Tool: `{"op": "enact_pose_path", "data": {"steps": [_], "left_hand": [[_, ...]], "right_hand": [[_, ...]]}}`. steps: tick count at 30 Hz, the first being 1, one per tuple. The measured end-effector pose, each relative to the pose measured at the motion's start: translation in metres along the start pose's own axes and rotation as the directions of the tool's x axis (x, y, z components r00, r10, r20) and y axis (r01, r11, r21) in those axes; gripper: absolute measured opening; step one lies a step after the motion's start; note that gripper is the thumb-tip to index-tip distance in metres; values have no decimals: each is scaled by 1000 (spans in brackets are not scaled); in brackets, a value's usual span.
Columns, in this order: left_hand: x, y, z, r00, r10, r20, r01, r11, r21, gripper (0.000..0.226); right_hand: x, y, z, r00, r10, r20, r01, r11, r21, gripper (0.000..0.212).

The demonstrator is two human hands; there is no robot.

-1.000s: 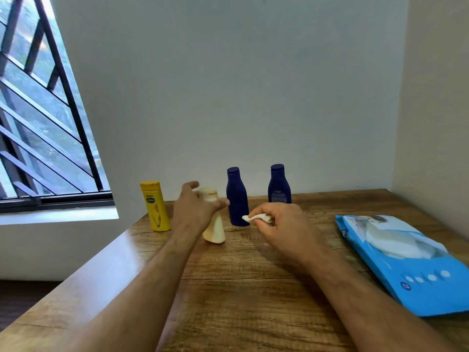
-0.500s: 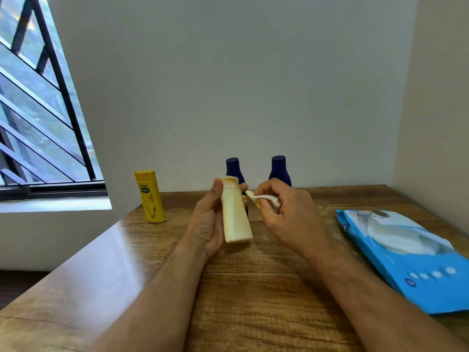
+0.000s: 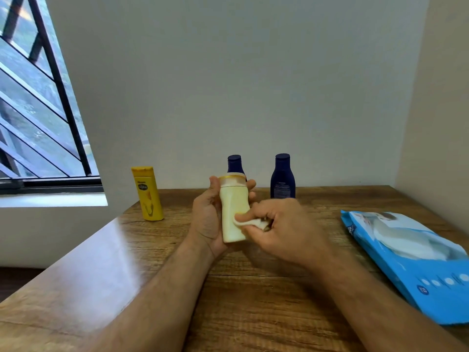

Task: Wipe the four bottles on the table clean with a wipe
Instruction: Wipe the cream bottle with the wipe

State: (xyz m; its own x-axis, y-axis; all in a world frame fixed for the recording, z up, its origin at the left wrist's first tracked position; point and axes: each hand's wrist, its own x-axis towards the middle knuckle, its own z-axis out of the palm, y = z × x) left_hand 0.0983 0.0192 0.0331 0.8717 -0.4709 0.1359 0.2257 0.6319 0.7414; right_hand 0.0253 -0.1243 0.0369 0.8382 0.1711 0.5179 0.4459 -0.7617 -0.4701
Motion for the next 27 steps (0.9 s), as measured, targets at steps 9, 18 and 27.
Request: {"op": "enact_pose_path", "data": {"steps": [9,18,27], "left_hand": [[-6,-11,8,994,-106,-32,110,982,155,62],[2,-9,6,990,-94,-102,98,995,36,79],[-3,-10,9,990,-139,-28,142,968,205,66]], "right_hand": [[1,0,-6,946,29,-324,-56,996,-75,24],[0,-3,-3,999,49,11,-50,998,48,22],[2,-1,-7,960,87,-265,-103,994,-46,19]]}}
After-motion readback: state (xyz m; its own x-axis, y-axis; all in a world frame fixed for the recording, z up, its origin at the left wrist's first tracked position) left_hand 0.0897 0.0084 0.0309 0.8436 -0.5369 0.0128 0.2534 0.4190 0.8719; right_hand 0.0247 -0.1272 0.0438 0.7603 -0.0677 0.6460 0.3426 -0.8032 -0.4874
